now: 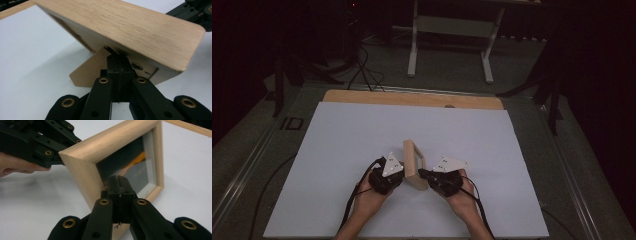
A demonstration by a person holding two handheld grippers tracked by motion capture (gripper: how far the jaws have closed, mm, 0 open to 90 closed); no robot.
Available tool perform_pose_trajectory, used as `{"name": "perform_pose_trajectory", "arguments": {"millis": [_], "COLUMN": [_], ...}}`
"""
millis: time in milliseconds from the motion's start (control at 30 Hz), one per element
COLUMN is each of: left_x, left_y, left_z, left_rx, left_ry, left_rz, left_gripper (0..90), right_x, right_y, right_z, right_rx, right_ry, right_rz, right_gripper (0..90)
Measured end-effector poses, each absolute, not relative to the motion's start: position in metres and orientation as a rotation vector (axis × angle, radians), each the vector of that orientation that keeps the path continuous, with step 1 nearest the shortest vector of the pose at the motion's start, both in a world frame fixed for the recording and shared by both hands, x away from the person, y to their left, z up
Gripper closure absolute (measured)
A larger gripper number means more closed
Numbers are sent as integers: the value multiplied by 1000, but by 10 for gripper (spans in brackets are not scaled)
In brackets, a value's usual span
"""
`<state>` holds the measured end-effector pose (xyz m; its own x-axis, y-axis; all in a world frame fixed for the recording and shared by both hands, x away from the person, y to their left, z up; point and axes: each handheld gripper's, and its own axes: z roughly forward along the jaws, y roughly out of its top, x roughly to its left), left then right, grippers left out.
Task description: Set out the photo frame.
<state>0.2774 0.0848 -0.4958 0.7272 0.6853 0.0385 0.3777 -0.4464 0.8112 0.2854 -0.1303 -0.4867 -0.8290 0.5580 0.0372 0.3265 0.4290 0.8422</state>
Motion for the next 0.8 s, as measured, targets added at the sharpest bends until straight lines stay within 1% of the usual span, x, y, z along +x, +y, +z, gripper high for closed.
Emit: {"name": "perform_pose_trajectory", "arguments": {"millis": [300,433,500,633,800], "left_x": [280,279,280,279,275], "left_y": [87,90,98,108,116], "left_z": [-497,-495,-493,-489,-481], "left_rx": [2068,2068,2052,2016,1987], "left_ry": [802,812,839,876,885], "left_rz": [443,457,471,478,512], "left_gripper": [895,885,873,834,758], "right_x": [285,284,284,286,287], "right_y": [-128,-128,-129,-133,-138], "right_z": [-487,-487,-485,-483,-481], "right_rx": [757,755,744,759,770], "right_ry": [2440,2436,2427,2407,2387], "right_rz": [1355,1350,1329,1329,1319], "right_gripper": [899,899,895,845,780]}}
